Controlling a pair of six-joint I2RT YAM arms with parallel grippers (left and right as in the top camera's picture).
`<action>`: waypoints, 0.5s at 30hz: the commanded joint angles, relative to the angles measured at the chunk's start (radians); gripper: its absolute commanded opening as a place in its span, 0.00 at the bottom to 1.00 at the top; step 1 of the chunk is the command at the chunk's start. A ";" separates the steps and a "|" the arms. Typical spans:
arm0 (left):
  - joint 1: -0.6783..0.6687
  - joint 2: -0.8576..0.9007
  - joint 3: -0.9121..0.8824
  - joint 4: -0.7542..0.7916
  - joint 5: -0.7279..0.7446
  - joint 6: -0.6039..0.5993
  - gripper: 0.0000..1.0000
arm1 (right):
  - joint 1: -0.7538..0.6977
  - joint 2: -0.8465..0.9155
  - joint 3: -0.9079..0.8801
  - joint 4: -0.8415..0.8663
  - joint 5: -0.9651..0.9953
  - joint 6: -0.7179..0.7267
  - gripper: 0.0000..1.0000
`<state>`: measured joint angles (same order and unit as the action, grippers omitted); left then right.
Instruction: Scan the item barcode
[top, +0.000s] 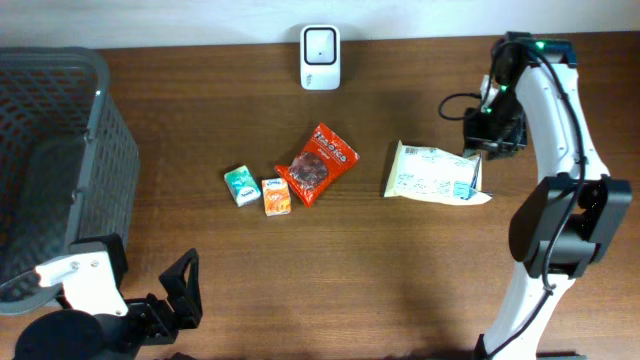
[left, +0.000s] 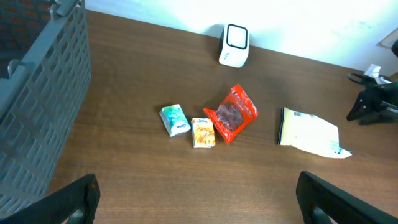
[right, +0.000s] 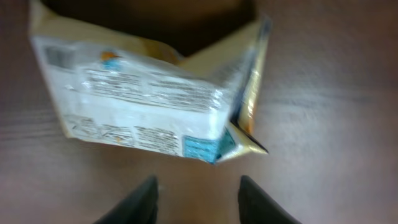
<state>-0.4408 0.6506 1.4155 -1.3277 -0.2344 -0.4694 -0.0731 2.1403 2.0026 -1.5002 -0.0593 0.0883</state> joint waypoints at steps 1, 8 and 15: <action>0.005 0.000 -0.003 0.002 0.007 -0.008 0.99 | 0.053 -0.001 -0.010 0.021 -0.019 0.001 0.22; 0.005 0.000 -0.003 0.002 0.007 -0.008 0.99 | 0.100 0.027 -0.132 0.147 0.162 0.195 0.17; 0.005 0.000 -0.003 0.002 0.007 -0.008 0.99 | 0.105 0.027 -0.386 0.403 -0.005 0.215 0.15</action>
<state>-0.4408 0.6506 1.4155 -1.3273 -0.2344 -0.4690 0.0288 2.1517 1.7031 -1.1568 0.0433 0.2855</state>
